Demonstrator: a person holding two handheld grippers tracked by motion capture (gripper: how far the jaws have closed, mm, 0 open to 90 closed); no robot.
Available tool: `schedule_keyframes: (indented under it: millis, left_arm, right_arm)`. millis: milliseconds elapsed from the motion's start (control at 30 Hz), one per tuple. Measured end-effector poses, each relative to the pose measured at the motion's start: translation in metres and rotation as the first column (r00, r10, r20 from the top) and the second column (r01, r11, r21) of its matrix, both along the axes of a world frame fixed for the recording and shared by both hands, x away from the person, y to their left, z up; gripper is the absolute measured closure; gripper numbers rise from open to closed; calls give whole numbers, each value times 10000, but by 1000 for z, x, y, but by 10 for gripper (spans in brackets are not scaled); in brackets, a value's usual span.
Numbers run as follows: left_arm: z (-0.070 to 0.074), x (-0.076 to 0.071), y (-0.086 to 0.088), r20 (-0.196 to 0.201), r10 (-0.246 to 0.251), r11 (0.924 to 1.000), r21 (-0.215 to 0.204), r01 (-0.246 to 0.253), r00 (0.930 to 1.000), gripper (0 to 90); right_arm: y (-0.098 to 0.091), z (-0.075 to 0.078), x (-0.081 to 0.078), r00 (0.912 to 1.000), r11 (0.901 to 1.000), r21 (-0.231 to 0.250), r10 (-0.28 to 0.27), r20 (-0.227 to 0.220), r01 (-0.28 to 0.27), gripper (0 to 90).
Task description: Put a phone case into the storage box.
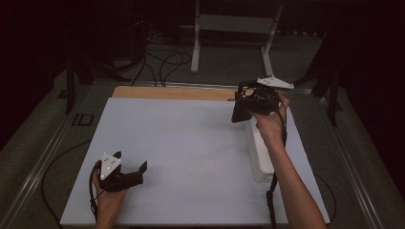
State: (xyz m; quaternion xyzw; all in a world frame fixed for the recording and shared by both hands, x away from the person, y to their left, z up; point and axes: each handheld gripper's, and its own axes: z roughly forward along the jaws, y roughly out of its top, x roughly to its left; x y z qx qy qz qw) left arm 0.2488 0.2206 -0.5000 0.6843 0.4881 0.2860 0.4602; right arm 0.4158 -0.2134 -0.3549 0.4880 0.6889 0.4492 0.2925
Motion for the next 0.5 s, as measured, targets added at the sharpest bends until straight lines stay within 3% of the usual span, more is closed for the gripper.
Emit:
schedule_keyframes:
  millis: [500]
  left_arm:
    - [0, 0, 0, -7, 8, 10000, 31, -8, 10000, 0]
  right_arm:
    - [-16, -1, 8, 9985, 9985, 23, -542, -34, 542, 135]
